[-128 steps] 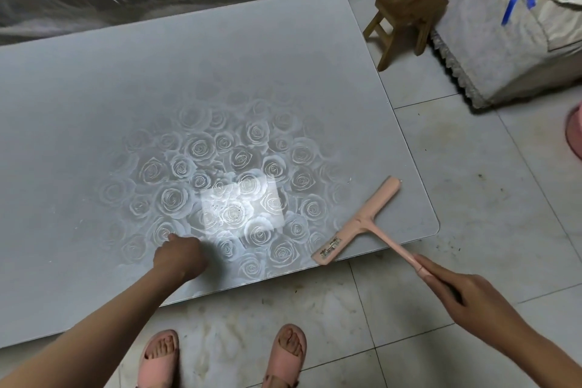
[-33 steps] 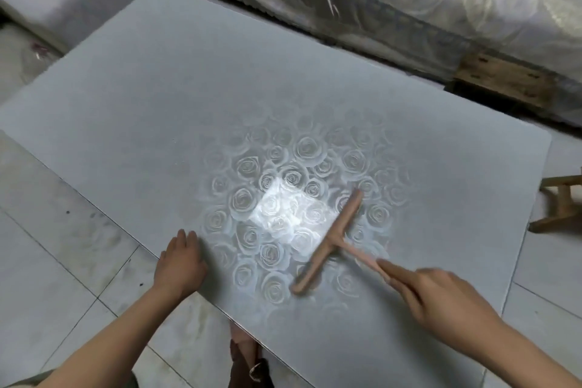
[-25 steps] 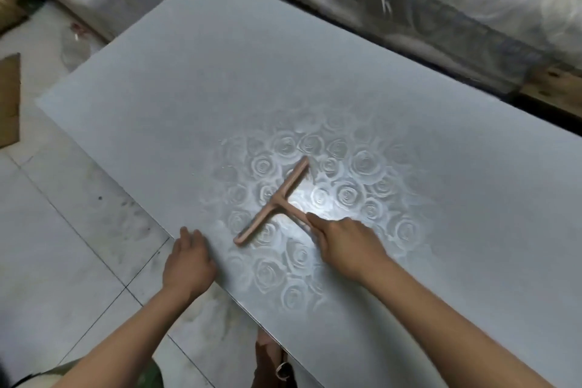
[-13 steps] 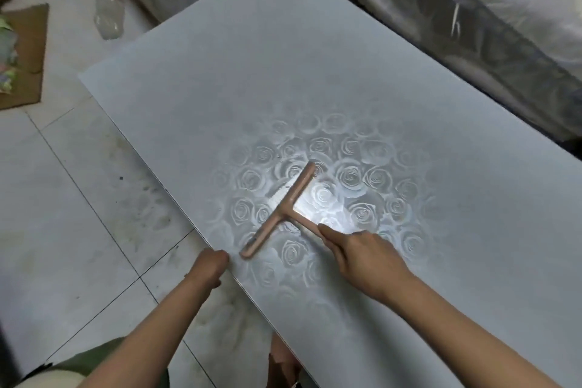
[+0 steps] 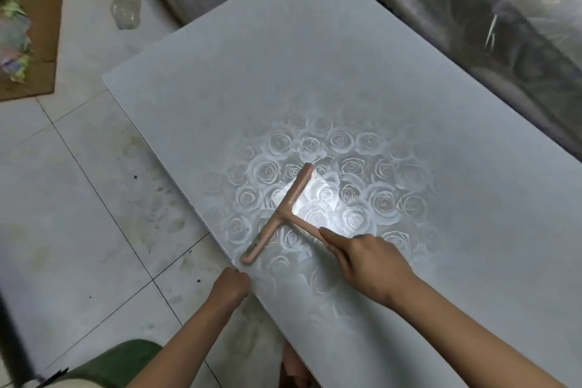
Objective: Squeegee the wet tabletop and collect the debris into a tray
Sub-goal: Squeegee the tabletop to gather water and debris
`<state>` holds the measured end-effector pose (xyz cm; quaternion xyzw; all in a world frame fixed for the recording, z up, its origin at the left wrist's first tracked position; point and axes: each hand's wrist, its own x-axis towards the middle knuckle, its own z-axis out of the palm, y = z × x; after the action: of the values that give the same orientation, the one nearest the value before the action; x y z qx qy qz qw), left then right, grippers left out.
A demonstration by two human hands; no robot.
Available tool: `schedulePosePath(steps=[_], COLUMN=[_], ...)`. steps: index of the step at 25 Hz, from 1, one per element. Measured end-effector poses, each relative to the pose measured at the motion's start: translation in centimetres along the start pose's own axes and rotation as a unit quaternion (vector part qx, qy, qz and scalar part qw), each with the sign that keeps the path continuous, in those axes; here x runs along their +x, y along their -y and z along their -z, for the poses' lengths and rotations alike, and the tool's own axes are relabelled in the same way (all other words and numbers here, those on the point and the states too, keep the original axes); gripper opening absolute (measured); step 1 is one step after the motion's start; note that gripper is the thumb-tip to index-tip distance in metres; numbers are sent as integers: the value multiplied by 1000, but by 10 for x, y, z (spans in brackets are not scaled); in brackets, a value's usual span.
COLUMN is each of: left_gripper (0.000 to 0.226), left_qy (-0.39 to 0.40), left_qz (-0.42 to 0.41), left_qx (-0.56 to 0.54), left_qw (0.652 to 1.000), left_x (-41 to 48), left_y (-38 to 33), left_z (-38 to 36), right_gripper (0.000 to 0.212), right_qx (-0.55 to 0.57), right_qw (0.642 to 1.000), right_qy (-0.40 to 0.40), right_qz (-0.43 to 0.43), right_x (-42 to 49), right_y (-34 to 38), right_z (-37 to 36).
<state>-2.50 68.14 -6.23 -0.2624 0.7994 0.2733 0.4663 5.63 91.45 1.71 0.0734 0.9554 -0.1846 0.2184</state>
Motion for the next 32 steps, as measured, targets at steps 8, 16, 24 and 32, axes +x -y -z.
schedulePosePath(steps=[8, 16, 24, 32], left_gripper=[55, 61, 52, 48], left_qy=[-100, -59, -36, -40], left_qz=[-147, -280, -304, -262], left_qx=[113, 310, 449, 486], left_qw=[978, 907, 840, 833], left_x=[-57, -141, -229, -247], left_y=[-27, -36, 36, 108], left_z=[-3, -111, -245, -312], right_gripper=[40, 52, 54, 48], right_qx=[93, 155, 198, 162], right_qw=[988, 968, 944, 964], right_qy=[-35, -73, -79, -38], right_qz=[-120, -185, -252, -209], right_x=[-122, -259, -476, -600], right_y=[-47, -122, -221, -287], right_z=[32, 5, -76, -148])
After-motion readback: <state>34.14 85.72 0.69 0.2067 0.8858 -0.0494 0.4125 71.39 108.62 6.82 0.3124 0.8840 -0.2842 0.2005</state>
